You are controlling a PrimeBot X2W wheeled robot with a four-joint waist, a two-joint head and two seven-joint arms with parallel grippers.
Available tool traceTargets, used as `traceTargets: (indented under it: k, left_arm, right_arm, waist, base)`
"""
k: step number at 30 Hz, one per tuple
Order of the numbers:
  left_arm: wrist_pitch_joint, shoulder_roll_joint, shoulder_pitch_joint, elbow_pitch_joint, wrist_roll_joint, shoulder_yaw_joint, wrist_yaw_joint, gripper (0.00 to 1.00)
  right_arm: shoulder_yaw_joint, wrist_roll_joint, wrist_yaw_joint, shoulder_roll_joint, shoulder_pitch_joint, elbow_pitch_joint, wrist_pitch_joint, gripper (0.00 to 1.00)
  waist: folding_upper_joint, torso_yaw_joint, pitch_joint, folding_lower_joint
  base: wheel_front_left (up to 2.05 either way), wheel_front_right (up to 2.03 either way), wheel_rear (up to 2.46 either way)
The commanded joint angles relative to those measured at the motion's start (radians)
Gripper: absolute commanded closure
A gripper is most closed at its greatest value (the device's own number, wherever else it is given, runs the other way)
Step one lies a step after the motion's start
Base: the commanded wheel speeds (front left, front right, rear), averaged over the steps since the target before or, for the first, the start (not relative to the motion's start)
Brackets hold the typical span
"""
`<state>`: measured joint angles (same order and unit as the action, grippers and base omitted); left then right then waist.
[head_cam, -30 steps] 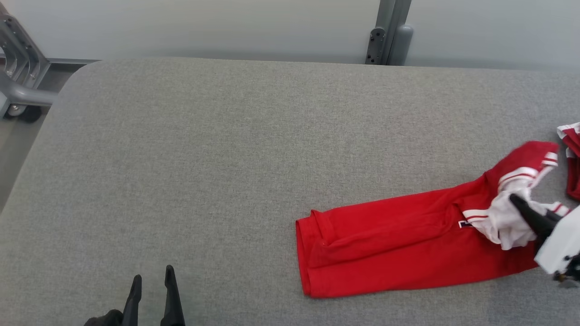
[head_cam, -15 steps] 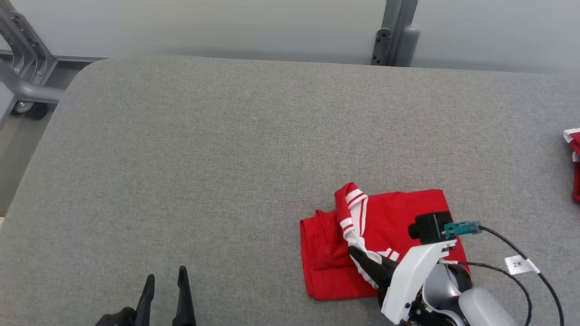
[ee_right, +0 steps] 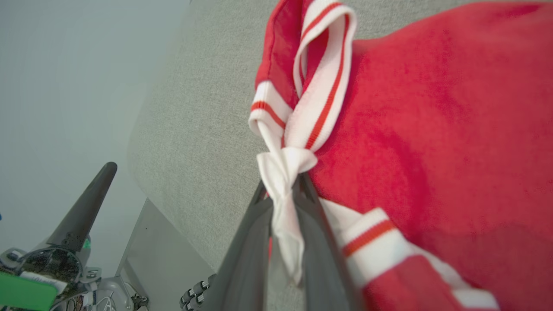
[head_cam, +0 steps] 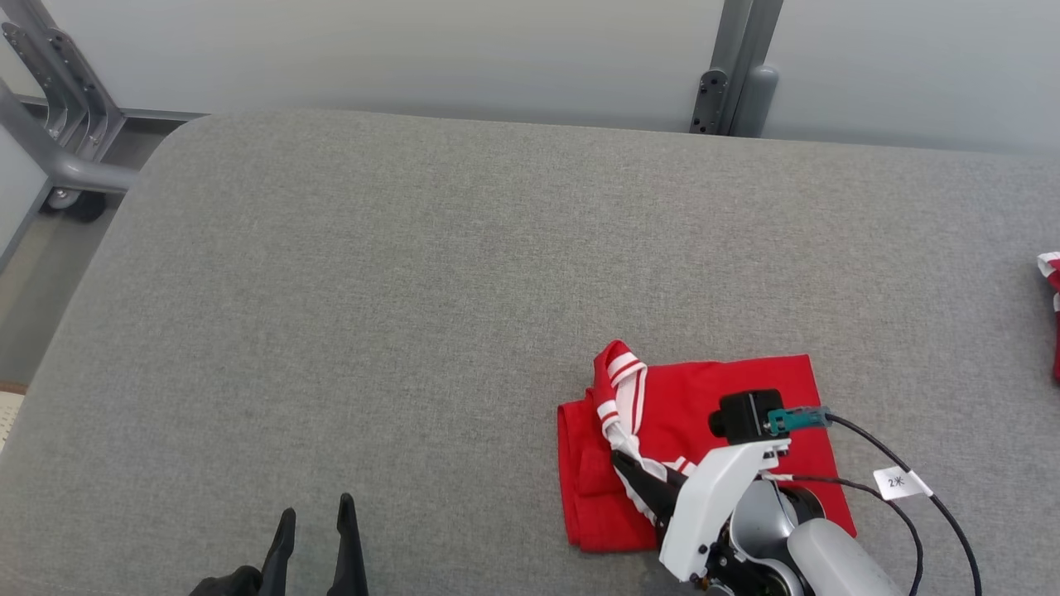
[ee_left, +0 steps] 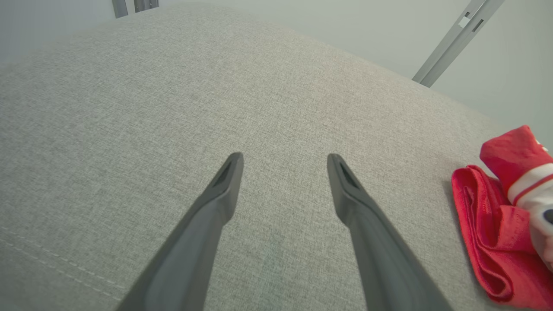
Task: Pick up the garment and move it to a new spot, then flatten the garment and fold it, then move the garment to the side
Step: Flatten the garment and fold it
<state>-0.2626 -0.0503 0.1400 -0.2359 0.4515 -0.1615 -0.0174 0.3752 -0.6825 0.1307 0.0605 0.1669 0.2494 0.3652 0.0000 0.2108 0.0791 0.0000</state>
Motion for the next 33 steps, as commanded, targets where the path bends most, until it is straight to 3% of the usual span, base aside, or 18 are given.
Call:
traceTargets:
  k: [1, 2, 3, 10, 18, 25, 33]
  left_arm:
    - [-0.002, -0.001, 0.010, -0.003, 0.002, 0.000, 0.003, 0.00]
    - [-0.002, -0.001, 0.010, -0.003, 0.000, -0.001, 0.003, 0.00]
    - [-0.002, -0.001, 0.011, -0.003, -0.001, 0.000, 0.003, 0.00]
    - [-0.002, -0.001, 0.027, -0.002, -0.007, 0.012, 0.002, 0.00]
    - [-0.002, -0.001, 0.058, 0.021, -0.009, 0.025, -0.008, 0.00]
    - [-0.002, -0.001, 0.077, 0.036, -0.017, 0.036, -0.001, 0.00]
    - [-0.002, -0.001, 0.070, 0.050, -0.029, 0.039, 0.006, 0.00]
  right_arm:
    - [-0.008, 0.003, 0.000, -0.002, 0.012, 0.015, -0.023, 0.96]
    - [-0.011, 0.001, 0.000, -0.003, 0.018, 0.025, -0.038, 0.07]
    - [-0.012, -0.004, 0.000, -0.006, 0.021, 0.033, -0.054, 0.00]
    - [-0.008, -0.011, 0.000, -0.006, -0.009, -0.009, -0.204, 0.00]
    - [-0.127, 0.129, 0.000, 0.133, -0.114, -0.116, -0.457, 0.00]
    - [-0.294, 0.290, 0.000, 0.214, -0.213, -0.077, -0.609, 0.00]
    - [-0.422, 0.399, 0.000, 0.173, -0.283, -0.024, -0.630, 0.00]
  waist:
    - [0.0000, -0.001, -0.001, 0.0000]
    - [0.0000, -0.001, -0.002, 0.0000]
    - [0.0000, -0.002, -0.003, 0.0000]
    - [0.0000, -0.014, -0.020, 0.0000]
    - [0.0000, -0.054, -0.060, 0.0000]
    - [0.0000, -0.095, -0.089, 0.0000]
    - [0.0000, -0.115, -0.099, 0.0000]
  base:
    - [0.00, 0.00, 0.00]
    - [0.00, 0.00, 0.00]
    - [0.00, 0.00, 0.00]
    - [0.00, 0.00, 0.00]
    - [0.00, 0.00, 0.00]
    - [0.00, 0.00, 0.00]
    - [0.00, 0.00, 0.00]
